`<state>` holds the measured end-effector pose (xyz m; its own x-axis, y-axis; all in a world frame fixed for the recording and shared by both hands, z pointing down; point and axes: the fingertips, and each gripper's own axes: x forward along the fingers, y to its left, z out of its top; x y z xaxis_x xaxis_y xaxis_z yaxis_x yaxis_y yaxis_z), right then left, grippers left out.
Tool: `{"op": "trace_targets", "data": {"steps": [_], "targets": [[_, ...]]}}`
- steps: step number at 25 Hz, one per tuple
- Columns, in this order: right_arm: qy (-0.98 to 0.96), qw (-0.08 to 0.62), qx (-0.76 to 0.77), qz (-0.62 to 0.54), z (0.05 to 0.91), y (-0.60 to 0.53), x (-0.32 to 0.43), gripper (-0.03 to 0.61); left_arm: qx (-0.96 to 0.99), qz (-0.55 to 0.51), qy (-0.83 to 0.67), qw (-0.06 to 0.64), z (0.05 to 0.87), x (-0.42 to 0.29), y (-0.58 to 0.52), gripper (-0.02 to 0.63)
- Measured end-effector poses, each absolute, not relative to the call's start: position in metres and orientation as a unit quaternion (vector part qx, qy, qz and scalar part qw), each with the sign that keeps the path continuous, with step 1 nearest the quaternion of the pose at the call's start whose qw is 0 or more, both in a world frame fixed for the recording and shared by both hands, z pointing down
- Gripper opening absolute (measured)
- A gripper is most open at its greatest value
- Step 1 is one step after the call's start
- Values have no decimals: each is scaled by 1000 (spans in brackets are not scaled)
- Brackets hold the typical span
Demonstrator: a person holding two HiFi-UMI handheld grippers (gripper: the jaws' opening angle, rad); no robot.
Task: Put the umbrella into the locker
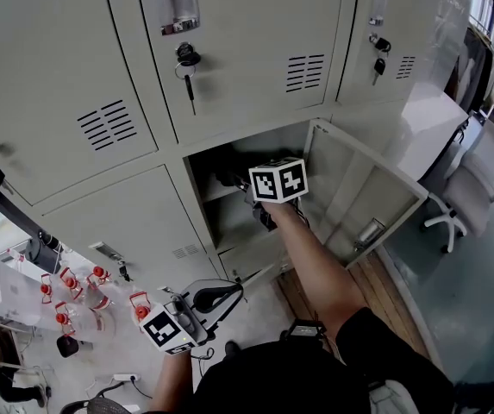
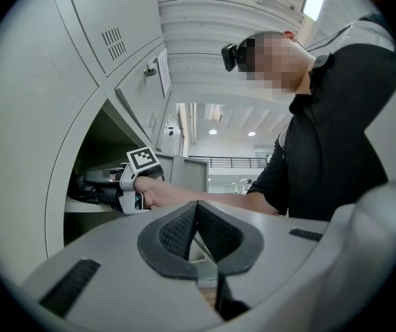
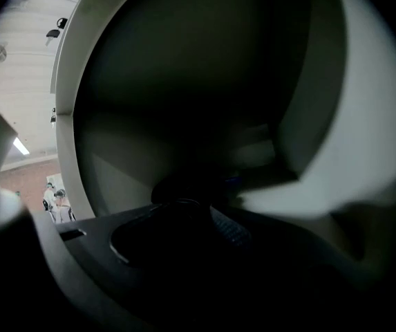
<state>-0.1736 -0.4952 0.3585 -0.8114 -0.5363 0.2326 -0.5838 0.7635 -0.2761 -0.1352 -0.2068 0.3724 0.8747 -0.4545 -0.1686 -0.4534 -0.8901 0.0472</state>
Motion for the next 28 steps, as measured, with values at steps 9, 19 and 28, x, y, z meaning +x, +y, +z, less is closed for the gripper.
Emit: {"op": "trace_targets", "data": {"steps": [9,19,28], "targets": [[-942,113,308,71,363,-493,-178,199,966,-85,-243,5,375,-139,-206,15],[-947,143,286,28,363,-476,-169,253,966,-83,-247,6,376,-140,-207,15],[-949,104,297,36,371,-438,-122,253,965,-85,-248,8,378,-140,-217,15]]}}
